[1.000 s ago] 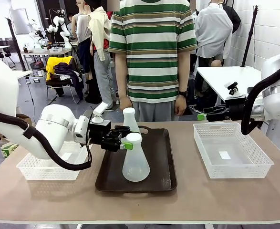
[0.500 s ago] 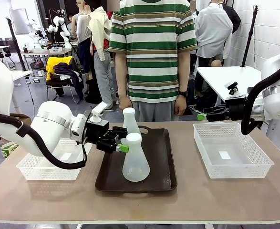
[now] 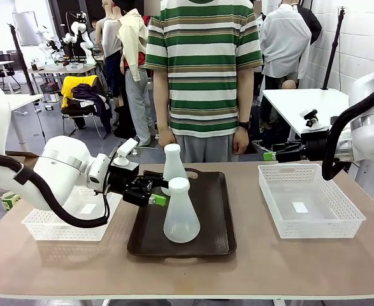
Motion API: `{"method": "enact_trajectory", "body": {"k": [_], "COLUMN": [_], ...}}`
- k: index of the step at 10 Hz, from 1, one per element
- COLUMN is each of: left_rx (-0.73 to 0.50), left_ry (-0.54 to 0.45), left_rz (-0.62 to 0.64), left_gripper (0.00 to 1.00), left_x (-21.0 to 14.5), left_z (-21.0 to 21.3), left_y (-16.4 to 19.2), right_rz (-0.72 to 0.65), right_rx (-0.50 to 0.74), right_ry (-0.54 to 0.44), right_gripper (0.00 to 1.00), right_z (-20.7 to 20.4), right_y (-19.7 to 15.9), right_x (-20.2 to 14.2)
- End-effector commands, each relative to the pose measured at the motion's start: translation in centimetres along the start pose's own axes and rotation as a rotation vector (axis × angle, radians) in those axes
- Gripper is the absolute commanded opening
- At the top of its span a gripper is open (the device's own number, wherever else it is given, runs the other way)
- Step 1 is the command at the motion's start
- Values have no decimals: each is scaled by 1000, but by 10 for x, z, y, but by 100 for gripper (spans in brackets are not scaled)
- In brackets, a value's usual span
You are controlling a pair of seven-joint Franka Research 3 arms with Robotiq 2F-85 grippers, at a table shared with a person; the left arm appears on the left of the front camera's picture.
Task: Prepare the laboratory tools.
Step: Place the picked Big flask upright in the Handle tray as directed by the person.
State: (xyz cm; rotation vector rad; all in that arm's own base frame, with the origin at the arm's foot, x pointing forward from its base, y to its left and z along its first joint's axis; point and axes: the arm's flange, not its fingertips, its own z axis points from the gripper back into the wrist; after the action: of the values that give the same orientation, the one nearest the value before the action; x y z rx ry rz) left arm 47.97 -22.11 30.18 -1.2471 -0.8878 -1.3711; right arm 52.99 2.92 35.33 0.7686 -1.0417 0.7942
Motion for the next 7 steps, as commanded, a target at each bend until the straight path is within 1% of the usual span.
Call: {"method": "enact_trajectory", "body": {"k": [1,7], "left_rx": [-10,-10], "left_ry": [-4,-4], "left_rz": [-10,-10], "left_gripper": [100,100], "left_x": [2,2], "left_z": [-4,-4], "left_y": [1,1], "right_rz": [-1,-1], "right_rx": [1,1], "right_ry": [1,1], "right_gripper": [100,100], "right_z": [0,0], "right_y": [0,0], "right_x": [-1,-1]}}
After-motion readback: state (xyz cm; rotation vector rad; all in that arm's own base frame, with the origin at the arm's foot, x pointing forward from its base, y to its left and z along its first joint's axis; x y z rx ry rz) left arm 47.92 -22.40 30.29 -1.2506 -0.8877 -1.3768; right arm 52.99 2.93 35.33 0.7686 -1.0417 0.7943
